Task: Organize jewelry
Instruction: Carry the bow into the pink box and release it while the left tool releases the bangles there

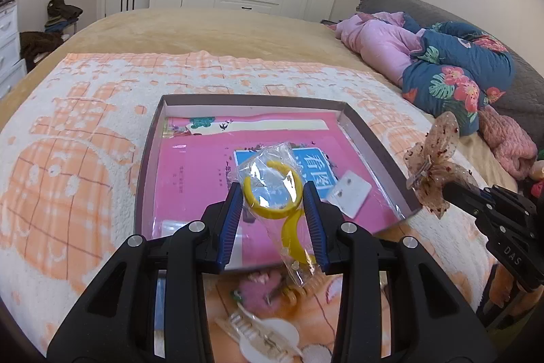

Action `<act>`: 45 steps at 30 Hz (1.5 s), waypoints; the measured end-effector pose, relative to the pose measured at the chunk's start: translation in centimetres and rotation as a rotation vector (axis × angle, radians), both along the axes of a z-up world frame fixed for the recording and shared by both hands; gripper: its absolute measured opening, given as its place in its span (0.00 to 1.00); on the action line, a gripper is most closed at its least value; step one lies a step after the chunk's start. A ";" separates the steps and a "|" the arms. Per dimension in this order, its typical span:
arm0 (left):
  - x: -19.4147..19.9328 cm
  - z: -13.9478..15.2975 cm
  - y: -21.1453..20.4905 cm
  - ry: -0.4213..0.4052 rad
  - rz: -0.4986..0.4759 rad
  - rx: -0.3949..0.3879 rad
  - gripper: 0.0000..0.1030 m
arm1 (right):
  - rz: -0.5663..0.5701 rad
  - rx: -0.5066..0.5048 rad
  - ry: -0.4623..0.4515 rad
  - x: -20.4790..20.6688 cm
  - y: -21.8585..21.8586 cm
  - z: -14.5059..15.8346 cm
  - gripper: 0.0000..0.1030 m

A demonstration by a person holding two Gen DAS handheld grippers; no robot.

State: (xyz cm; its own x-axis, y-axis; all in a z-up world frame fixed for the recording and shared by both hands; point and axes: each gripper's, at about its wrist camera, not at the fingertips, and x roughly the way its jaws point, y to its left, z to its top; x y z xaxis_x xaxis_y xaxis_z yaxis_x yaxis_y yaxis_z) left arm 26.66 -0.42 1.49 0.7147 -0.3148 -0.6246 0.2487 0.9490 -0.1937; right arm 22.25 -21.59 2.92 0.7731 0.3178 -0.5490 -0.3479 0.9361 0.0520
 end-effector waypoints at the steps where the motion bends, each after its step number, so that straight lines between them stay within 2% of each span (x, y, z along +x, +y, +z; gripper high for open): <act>1: 0.2 -0.1 0.0 0.001 0.001 0.001 0.28 | -0.003 -0.003 0.002 0.2 0.0 -0.1 0.09; 19: 4.9 -1.7 0.6 0.036 0.018 0.010 0.28 | -0.039 -0.059 0.035 3.9 0.5 -1.6 0.09; 39: 6.4 -3.6 1.1 0.076 0.034 0.002 0.28 | -0.074 -0.123 0.094 9.0 2.3 -4.7 0.10; 42: 6.5 -3.8 1.2 0.082 0.034 0.002 0.28 | -0.061 -0.099 0.116 9.0 2.4 -5.2 0.17; 45: 6.5 -3.8 1.3 0.085 0.034 0.001 0.29 | -0.046 -0.072 0.124 8.5 2.4 -5.2 0.31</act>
State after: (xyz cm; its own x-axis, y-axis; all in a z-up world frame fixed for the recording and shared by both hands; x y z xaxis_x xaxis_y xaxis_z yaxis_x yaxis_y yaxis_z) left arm 33.17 0.84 -2.35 0.6697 -0.2907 -0.6833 0.1990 0.9568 -0.2120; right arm 30.78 -19.19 -2.28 0.7106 0.2397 -0.6616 -0.2991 0.9539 0.0243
